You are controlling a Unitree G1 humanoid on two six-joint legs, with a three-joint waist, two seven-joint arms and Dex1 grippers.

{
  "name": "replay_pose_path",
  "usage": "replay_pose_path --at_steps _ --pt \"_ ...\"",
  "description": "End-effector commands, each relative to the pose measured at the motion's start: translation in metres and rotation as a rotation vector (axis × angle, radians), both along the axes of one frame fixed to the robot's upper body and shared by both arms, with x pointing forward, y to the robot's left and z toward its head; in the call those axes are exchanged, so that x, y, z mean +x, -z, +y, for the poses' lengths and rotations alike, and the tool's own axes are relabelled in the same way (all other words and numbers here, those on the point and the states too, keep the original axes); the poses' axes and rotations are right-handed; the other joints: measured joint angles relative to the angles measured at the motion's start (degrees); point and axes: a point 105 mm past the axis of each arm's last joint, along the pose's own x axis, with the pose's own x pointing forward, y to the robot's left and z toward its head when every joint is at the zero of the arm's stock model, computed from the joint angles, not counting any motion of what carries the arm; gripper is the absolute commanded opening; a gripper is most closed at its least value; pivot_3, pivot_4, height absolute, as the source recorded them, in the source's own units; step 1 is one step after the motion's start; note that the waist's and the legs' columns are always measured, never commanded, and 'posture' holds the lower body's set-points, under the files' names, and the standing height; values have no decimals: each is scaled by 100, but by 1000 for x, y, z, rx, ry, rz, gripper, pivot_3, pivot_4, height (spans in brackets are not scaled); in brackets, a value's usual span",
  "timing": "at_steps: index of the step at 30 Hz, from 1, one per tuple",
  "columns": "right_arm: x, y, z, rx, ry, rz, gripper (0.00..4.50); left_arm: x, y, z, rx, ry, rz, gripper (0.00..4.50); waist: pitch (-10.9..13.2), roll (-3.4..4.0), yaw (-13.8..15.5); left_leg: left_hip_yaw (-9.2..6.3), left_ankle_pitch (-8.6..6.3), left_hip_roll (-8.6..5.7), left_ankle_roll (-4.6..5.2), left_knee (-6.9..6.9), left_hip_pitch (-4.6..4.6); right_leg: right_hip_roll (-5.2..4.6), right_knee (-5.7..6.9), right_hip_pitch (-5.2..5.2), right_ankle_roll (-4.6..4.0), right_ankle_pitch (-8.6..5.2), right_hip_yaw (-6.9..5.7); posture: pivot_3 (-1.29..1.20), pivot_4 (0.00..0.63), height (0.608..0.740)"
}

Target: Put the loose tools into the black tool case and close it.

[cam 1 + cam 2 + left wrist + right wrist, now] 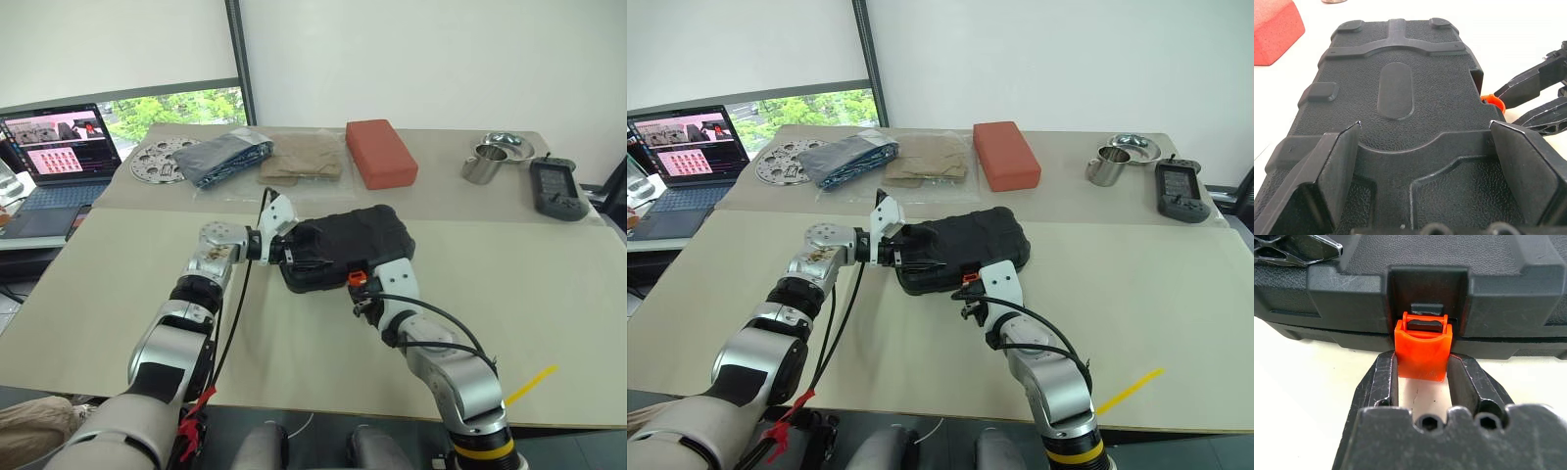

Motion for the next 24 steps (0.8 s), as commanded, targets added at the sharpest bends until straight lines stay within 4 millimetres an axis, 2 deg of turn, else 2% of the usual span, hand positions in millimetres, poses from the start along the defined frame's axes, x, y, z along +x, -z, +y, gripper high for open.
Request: replay_pose_path --at_steps 1,24 --pt "3 -27 1 12 3 -109 1232 -7 25 -4 85 19 56 4500 0 0 -1 -1 0 0 0 0 0 0 0 0 1 -1 0 0 150 740" --pt "14 -45 -5 37 65 -225 1232 -11 33 -2 89 28 89 4500 0 0 -20 -2 0 0 1 -3 0 0 -6 -2 12 -7 0 0 150 740"
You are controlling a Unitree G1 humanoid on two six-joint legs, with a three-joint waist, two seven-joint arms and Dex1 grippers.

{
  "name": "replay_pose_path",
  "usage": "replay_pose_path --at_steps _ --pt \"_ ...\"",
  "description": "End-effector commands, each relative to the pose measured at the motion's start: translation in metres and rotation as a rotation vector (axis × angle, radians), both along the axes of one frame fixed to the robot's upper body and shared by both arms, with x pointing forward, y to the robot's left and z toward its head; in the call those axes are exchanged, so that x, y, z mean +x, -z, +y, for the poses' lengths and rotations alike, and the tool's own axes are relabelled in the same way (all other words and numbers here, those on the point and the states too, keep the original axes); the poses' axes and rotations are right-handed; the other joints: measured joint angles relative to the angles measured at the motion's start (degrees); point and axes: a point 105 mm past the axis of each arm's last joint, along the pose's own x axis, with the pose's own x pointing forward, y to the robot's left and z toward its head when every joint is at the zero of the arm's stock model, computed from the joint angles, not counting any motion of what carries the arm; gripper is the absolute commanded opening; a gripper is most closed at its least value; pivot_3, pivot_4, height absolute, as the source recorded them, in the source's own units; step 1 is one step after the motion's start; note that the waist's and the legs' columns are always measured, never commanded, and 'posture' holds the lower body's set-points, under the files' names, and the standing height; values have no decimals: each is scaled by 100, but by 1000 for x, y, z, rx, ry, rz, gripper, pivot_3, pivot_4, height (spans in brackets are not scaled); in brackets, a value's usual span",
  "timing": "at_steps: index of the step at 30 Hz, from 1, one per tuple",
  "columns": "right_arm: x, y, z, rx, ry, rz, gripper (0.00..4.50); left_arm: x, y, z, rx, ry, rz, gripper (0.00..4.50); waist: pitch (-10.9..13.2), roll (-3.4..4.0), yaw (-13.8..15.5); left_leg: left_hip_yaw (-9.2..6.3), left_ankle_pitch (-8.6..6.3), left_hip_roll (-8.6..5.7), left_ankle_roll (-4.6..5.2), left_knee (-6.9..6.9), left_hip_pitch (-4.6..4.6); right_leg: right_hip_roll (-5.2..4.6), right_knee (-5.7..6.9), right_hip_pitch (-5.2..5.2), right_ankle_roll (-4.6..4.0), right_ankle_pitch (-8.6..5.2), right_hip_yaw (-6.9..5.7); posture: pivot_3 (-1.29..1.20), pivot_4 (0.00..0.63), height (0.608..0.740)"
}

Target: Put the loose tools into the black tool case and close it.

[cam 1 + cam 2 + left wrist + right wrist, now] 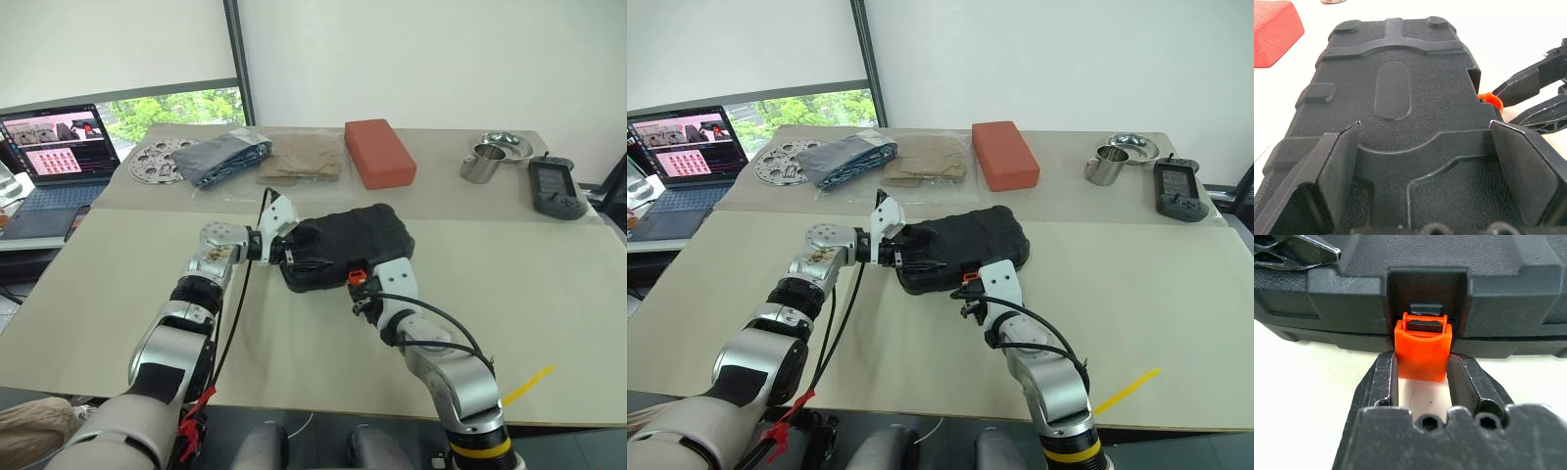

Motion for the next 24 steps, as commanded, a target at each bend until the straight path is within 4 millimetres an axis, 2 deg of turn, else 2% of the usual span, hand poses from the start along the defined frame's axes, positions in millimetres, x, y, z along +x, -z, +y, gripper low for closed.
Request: replay_pose_path --at_steps 1,12,20,24 --pt "11 -45 -7 28 54 -214 1232 -10 31 -2 83 26 89 4500 0 0 -2 0 0 0 0 0 0 0 -1 0 0 0 0 0 150 740" --pt "13 -51 -8 76 64 -334 1232 -15 46 2 139 31 117 4500 1 -1 -41 1 3 1 4 -14 0 2 -1 -12 1 0 4 0 150 740" --pt "10 -32 -11 7 26 -290 1232 -17 60 1 182 21 122 4500 0 0 -19 1 4 -1 5 -16 9 0 -2 -1 1 -1 5 0 150 740" --pt "9 -33 -10 54 29 -303 1232 -20 69 0 187 15 138 4500 -9 4 -4 0 4 0 5 -18 12 1 -28 17 2 -1 4 0 150 740"
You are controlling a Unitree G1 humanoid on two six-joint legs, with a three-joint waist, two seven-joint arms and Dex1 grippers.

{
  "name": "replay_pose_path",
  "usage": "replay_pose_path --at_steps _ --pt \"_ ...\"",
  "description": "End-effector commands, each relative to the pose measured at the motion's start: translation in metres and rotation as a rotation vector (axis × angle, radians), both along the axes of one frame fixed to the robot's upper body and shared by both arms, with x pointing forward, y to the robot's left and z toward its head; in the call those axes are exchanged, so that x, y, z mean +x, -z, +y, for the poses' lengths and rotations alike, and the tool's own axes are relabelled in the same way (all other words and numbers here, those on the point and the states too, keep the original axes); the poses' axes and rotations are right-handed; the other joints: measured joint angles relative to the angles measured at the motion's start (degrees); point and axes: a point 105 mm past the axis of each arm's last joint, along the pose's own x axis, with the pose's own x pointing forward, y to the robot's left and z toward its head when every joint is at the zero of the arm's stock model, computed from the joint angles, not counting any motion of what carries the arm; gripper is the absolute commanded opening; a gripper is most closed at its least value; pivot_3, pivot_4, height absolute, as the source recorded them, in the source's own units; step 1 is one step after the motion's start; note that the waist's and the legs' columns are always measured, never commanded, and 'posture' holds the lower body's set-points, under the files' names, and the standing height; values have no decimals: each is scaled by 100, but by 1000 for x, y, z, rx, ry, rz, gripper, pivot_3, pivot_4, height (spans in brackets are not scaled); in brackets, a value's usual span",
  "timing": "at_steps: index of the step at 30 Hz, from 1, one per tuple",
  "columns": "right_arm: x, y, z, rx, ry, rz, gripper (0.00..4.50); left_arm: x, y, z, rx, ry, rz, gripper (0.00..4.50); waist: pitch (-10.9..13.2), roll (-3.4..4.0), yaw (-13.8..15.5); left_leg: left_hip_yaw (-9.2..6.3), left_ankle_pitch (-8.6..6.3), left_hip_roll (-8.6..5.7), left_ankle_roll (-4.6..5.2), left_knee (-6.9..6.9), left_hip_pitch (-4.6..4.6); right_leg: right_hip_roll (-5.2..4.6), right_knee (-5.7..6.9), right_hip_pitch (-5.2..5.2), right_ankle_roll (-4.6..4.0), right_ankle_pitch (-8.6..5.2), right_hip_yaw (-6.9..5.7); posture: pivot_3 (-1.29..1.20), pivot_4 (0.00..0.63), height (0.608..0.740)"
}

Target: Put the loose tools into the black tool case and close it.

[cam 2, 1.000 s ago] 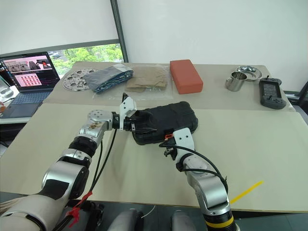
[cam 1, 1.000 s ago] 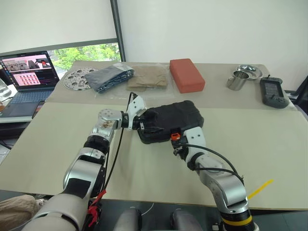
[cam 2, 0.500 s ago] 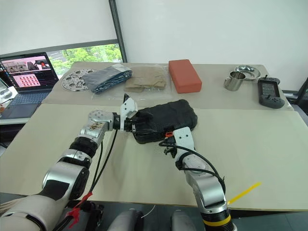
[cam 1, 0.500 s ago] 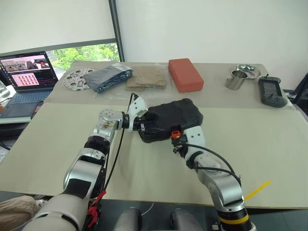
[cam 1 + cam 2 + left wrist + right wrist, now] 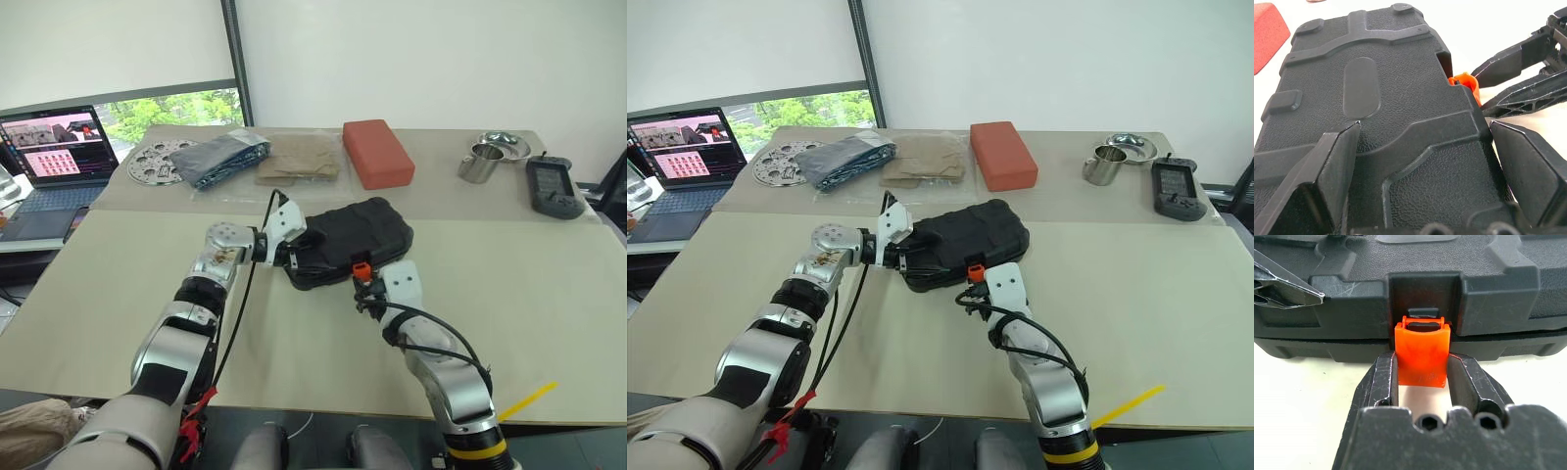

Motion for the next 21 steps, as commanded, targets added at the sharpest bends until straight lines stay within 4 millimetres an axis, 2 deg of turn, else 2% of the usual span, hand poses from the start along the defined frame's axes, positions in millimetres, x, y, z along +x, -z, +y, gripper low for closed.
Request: replay_pose_path --at_steps 1,12,21 --pt "2 -36 -1 72 8 -167 1232 -18 64 8 140 -24 180 4500 -6 0 2 0 0 0 0 0 0 -1 -3 2 0 0 0 0 150 740" --pt "3 -30 -8 191 17 -237 1232 -23 80 5 165 -28 190 4500 -29 1 15 -2 0 -6 0 2 4 -11 -12 20 2 -1 5 0 150 740" --pt "7 -21 -13 150 15 -293 1232 -24 81 1 166 -18 191 4500 -31 0 14 -2 4 -13 5 3 6 -17 -10 24 3 -1 7 0 150 740"
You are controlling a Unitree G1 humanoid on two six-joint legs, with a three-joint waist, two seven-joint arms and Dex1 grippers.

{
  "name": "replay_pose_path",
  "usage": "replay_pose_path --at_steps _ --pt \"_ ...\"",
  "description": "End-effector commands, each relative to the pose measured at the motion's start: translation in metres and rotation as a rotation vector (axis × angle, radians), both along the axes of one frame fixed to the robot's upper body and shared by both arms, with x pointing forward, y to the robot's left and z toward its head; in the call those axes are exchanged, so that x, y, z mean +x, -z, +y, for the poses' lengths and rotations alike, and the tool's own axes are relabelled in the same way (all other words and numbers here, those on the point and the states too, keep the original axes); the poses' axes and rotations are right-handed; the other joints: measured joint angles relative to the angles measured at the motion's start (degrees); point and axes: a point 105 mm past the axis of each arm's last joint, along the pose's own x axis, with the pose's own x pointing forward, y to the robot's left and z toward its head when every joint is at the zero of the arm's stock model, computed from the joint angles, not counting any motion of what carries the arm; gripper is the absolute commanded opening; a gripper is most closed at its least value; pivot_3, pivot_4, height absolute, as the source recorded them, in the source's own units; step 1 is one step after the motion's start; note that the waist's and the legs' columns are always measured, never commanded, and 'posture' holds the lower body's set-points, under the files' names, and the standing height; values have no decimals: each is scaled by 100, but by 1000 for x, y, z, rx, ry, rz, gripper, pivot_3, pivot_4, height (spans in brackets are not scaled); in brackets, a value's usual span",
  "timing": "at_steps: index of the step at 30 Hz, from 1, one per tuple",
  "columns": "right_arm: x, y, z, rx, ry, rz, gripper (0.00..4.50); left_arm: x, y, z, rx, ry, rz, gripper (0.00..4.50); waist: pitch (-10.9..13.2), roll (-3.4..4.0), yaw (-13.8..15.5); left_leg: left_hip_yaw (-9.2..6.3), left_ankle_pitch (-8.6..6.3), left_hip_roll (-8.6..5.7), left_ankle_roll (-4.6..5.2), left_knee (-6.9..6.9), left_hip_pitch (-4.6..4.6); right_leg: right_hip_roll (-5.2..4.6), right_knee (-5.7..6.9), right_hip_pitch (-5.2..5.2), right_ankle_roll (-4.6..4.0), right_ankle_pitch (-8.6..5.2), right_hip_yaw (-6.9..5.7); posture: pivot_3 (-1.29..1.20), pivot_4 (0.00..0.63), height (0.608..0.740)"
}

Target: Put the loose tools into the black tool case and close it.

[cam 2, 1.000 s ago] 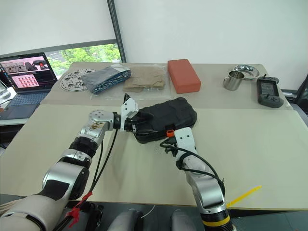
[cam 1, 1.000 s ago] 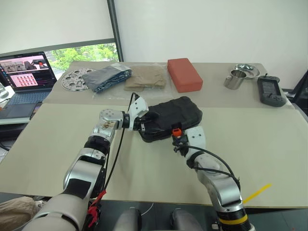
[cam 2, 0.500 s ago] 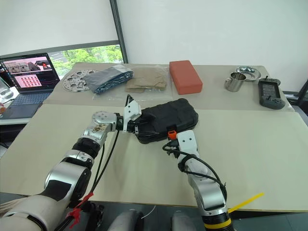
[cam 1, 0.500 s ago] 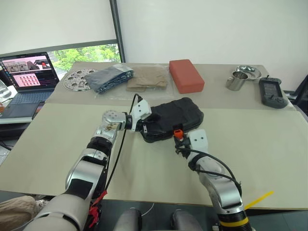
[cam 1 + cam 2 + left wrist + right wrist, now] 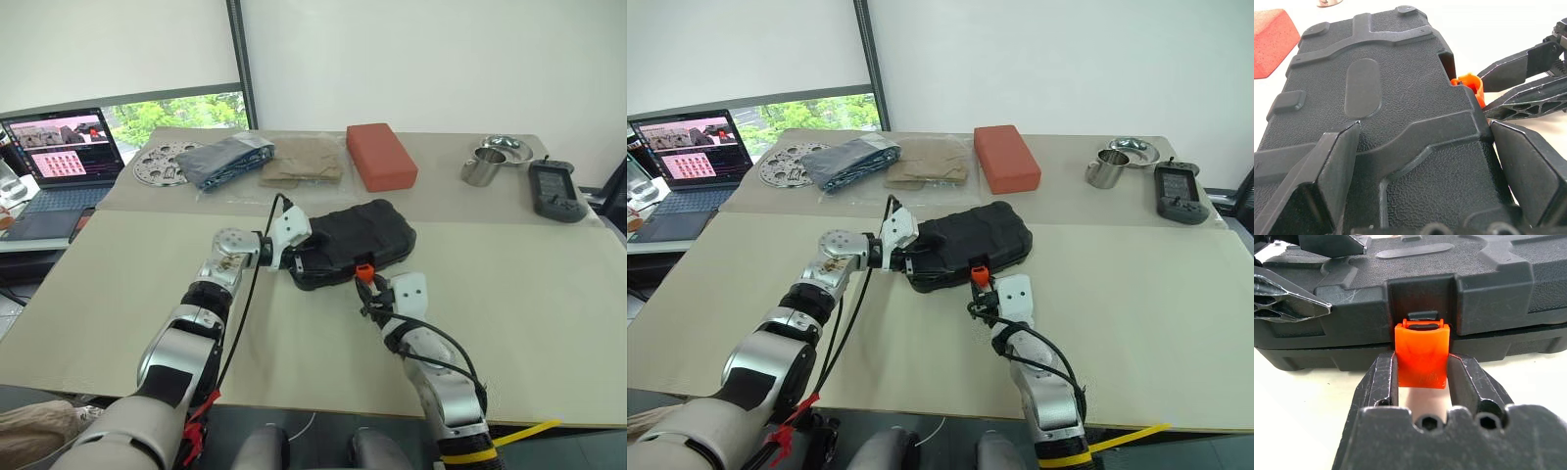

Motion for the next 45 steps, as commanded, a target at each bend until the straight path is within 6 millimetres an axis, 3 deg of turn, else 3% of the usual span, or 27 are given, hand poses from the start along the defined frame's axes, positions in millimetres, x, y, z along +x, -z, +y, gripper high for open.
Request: replay_pose_path --at_steps 1,17,21,33,45 --pt "6 -33 -7 13 26 -189 1232 -24 69 9 174 1 206 4500 -1 0 0 0 1 0 1 0 1 0 0 1 0 0 0 0 150 740" --pt "8 -20 -8 -1 -3 -209 1232 -25 71 11 175 -2 210 4500 -11 -10 -5 -2 3 -10 4 -1 14 -4 2 9 0 0 6 0 150 740" --pt "8 -19 -6 -9 -9 -202 2605 -25 71 11 174 -3 211 4500 -27 -27 -15 -2 2 -8 4 -1 15 -4 2 9 0 0 6 0 150 740" --pt "2 0 -6 -116 -60 -38 2605 -23 70 12 172 -12 207 4500 -57 -27 -16 -2 2 1 4 -3 12 -3 0 8 0 0 7 0 150 740" --pt "9 -3 1 -99 -55 2 2605 -23 71 11 168 -15 208 4500 -59 -29 -14 -2 2 1 4 -4 10 -4 -3 6 0 -1 7 0 150 740"
